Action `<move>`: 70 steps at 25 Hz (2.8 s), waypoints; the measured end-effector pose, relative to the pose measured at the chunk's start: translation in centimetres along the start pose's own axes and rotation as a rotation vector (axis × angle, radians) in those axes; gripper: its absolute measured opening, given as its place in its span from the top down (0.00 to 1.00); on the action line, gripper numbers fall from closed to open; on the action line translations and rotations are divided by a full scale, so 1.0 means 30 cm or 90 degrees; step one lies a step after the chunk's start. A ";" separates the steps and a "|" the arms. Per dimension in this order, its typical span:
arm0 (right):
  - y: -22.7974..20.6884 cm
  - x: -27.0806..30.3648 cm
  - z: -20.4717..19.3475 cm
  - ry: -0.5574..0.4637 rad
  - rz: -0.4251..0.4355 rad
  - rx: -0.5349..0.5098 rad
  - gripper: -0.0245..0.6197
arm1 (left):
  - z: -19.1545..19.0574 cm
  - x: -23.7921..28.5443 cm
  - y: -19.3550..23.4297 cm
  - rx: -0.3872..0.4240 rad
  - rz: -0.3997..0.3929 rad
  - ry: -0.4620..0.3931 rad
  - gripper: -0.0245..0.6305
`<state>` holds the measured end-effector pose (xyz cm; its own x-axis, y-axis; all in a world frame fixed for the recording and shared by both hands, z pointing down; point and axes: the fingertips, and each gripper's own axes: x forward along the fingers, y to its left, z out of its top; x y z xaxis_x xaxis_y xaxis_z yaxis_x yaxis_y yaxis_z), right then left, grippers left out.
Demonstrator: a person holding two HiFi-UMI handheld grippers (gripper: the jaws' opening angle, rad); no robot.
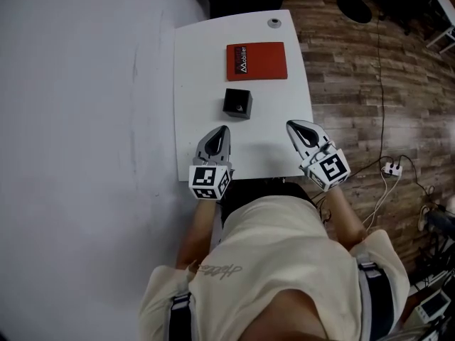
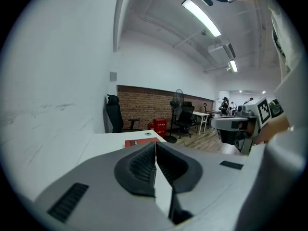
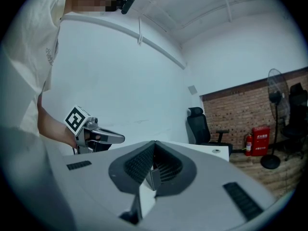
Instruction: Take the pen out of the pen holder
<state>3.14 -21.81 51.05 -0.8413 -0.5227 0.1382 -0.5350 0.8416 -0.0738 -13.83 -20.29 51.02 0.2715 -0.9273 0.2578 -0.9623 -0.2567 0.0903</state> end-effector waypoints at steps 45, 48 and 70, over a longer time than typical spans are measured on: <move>-0.107 0.017 -0.085 0.066 -0.105 0.050 0.95 | -0.276 0.361 0.048 0.007 -0.134 0.163 0.77; -0.109 0.015 -0.091 0.069 -0.106 0.056 0.95 | -0.285 0.376 0.053 0.008 -0.130 0.167 0.77; -0.129 0.039 -0.112 0.070 -0.110 0.072 0.95 | -0.310 0.415 0.081 0.024 -0.108 0.163 0.83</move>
<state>4.48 -25.21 54.83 -0.7265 -0.6341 0.2647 -0.6805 0.7176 -0.1484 -12.62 -29.91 63.40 0.4192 -0.7731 0.4760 -0.9016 -0.4162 0.1180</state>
